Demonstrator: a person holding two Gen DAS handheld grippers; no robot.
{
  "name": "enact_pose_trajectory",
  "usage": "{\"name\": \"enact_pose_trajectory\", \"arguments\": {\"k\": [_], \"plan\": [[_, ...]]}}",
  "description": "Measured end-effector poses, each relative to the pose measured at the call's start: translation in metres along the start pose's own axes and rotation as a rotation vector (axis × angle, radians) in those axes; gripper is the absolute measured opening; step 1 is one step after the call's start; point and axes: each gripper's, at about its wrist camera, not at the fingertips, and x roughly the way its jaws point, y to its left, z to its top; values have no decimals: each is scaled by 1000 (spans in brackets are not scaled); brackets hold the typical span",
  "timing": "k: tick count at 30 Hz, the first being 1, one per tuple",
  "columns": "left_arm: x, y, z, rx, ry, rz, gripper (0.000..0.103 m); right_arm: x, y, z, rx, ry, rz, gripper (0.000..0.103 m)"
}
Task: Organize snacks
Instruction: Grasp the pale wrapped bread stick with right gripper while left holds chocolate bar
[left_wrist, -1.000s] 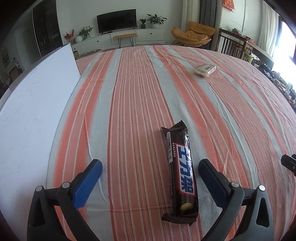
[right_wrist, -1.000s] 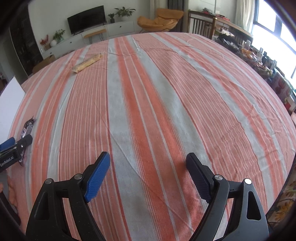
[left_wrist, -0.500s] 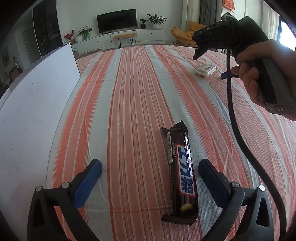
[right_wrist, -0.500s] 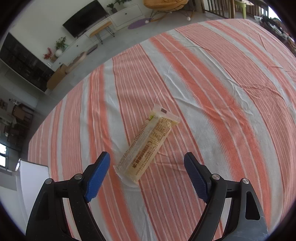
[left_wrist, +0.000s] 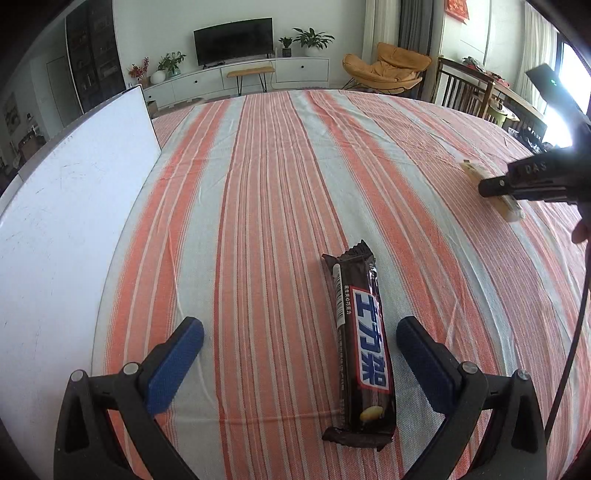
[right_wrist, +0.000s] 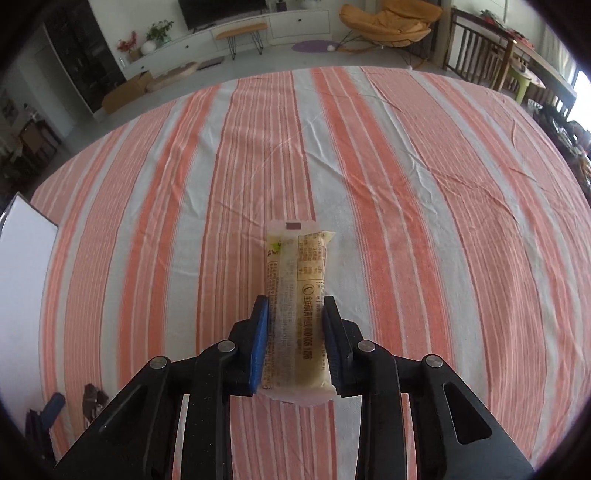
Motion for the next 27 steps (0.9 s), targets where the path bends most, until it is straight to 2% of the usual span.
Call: {"name": "enact_pose_trajectory", "arguments": {"k": [5,7,10,11,12,14,17,20,27], "plan": [[0,0,0,0,0,0,103,-47,-11,-111,-146,-10,-62,30],[0,0,0,0,0,0,103,-64,-12,-149,-120,-51,-57,30],[0,0,0,0,0,0,103,-76,-9,-180,-34,-129,-68,36],[0,0,0,0,0,0,103,-78,-6,-186,-13,-157,-76,48],[0,0,0,0,0,0,103,-78,-3,-190,4,-176,-79,67],[0,0,0,0,0,0,103,-76,4,-198,23,-204,-111,77],[1,0,0,0,0,0,103,-69,19,-192,1,-235,-174,81],[1,0,1,0,0,0,103,-70,7,-193,47,-230,-134,84],[1,0,1,0,0,0,103,-73,9,-197,47,-232,-149,84]]}}
